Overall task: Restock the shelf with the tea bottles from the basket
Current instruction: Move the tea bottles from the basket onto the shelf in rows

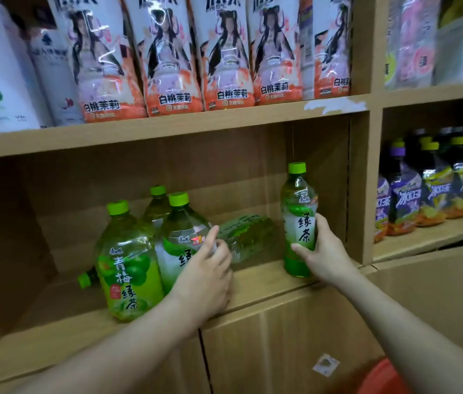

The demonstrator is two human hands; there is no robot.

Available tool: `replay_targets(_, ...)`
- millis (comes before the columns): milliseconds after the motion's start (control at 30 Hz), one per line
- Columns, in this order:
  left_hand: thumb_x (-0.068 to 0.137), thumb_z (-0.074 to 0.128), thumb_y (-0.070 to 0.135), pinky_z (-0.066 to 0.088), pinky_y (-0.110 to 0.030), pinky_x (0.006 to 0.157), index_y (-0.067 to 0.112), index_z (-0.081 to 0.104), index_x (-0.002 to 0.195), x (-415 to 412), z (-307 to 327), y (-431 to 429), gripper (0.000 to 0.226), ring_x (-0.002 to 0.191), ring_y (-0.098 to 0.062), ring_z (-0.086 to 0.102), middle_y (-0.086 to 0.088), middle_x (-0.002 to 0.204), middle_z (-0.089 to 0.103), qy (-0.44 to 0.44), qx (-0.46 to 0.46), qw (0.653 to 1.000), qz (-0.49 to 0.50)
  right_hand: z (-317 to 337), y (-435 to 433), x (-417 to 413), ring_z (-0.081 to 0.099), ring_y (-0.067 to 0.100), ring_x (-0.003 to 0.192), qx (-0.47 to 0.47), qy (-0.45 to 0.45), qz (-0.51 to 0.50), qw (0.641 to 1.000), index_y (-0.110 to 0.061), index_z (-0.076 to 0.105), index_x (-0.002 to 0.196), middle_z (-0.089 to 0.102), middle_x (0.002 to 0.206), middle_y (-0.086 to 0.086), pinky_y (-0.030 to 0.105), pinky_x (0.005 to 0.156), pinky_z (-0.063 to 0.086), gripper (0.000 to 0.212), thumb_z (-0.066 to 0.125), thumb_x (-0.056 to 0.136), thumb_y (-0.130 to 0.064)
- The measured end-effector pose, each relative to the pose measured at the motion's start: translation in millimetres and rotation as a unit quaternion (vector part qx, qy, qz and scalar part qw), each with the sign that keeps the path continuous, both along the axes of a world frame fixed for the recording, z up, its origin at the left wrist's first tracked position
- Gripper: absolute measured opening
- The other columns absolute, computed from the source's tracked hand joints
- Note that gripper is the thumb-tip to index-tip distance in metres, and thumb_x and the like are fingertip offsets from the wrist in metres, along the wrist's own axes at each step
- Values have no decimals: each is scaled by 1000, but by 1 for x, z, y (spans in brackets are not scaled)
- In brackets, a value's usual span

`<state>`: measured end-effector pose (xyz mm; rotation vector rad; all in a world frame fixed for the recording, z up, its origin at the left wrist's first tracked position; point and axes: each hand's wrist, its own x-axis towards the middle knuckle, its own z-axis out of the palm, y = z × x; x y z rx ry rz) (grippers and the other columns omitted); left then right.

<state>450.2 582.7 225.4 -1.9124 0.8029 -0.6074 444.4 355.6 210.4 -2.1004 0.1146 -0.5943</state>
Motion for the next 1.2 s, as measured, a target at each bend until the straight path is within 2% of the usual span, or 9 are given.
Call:
replay_targets(167, 98, 26, 40, -24, -66, 98, 1, 53, 126, 3, -2, 21, 54, 129, -42, 32, -28, 131, 44, -2, -28, 1000, -2, -13, -5, 5, 51, 24, 121, 1, -2, 7, 1000, -19, 30, 141, 55, 131, 4, 33, 97, 41, 70, 70, 83, -17)
replay_targets(333, 98, 28, 31, -19, -63, 105, -3, 41, 136, 10, -4, 35, 52, 131, -40, 32, -27, 132, 45, 6, -74, 993, 94, -31, 2, 12, 50, 27, 119, 0, -33, -41, 999, -21, 26, 142, 45, 134, 10, 41, 97, 43, 79, 73, 79, -27)
replay_targets(433, 89, 40, 33, 9, -52, 110, 1, 55, 124, 14, -2, 11, 50, 108, -32, 54, -17, 109, 64, 15, -210, 974, 84, -37, 12, 16, 53, 29, 111, -35, -42, -91, 994, -23, 22, 142, 43, 129, 8, 43, 87, 47, 75, 67, 83, -36)
replay_targets(567, 93, 44, 48, 41, -41, 93, 5, 26, 142, 45, 2, -38, 68, 127, -31, 39, -16, 140, 42, 144, -374, 909, 115, -39, 14, 20, 56, 29, 108, -59, -27, -113, 991, -30, 18, 144, 48, 130, 4, 42, 82, 48, 71, 60, 87, -38)
replay_targets(767, 75, 59, 65, 43, -43, 100, 12, 30, 142, 119, 20, -64, 90, 122, -30, 47, -10, 139, 46, 314, -483, 770, 276, -42, 13, 27, 61, 31, 103, -78, -6, -152, 985, -34, 19, 138, 56, 129, 0, 41, 81, 47, 59, 54, 90, -39)
replay_targets(833, 68, 70, 62, 42, -44, 101, 14, 37, 138, 123, 25, -68, 91, 121, -30, 48, -9, 135, 49, 344, -488, 753, 276, -44, 13, 29, 61, 33, 101, -91, -3, -165, 982, -32, 19, 139, 57, 127, 1, 41, 81, 45, 58, 52, 91, -40)
replay_targets(933, 58, 78, 61, 43, -44, 97, 18, 48, 126, 116, 28, -70, 87, 114, -30, 50, -9, 126, 53, 290, -460, 796, 266, -46, 13, 31, 61, 28, 103, -101, -9, -172, 980, -29, 21, 139, 58, 126, -1, 43, 88, 43, 58, 51, 91, -39)
replay_targets(1067, 64, 80, 49, 32, -47, 96, 23, 32, 140, 90, 37, -75, 94, 127, -32, 33, -10, 138, 37, 181, -370, 890, 196, -47, 13, 29, 60, 25, 107, -105, -34, -184, 977, -22, 24, 141, 58, 127, 1, 43, 90, 43, 60, 53, 91, -36)
replay_targets(1200, 71, 72, 26, 25, -51, 103, 26, 24, 144, 68, 62, -63, 87, 133, -30, 26, -8, 143, 29, 130, -256, 955, 71, -47, 14, 27, 59, 25, 110, -97, -39, -178, 978, -21, 25, 141, 56, 130, 1, 44, 91, 43, 60, 54, 90, -35)
